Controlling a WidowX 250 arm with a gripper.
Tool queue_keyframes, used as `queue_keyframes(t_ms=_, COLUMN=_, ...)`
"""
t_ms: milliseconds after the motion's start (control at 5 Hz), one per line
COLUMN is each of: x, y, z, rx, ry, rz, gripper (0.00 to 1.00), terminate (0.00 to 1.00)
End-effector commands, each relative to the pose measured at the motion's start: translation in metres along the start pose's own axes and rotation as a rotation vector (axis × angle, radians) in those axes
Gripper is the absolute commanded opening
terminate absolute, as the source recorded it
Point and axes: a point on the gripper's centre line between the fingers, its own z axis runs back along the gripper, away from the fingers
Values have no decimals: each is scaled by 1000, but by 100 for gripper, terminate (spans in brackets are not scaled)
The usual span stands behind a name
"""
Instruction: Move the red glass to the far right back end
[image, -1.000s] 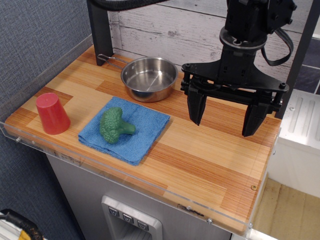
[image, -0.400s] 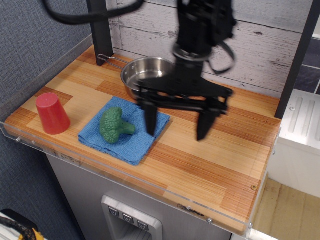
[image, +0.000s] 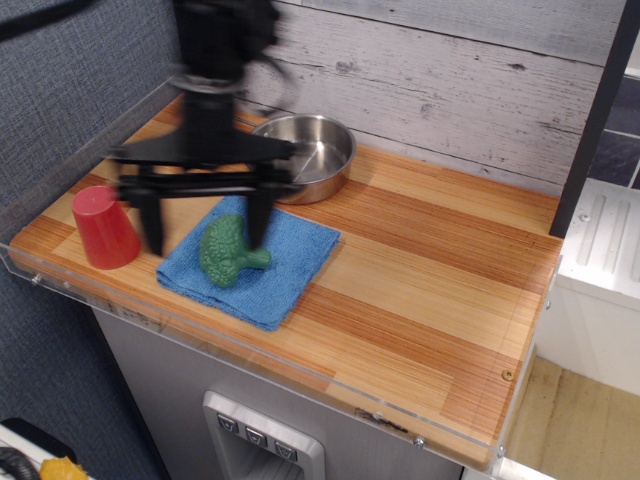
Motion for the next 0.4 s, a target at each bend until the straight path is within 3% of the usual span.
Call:
queue_keyframes(t_ms=0, x=35, y=43, z=-1, rx=-6, ry=-85, rz=30, gripper=100, terminate=0)
queue_keyframes(t_ms=200, x=48, y=55, z=-6, rx=-74, ry=-105, rz=30, gripper=100, terminate=0)
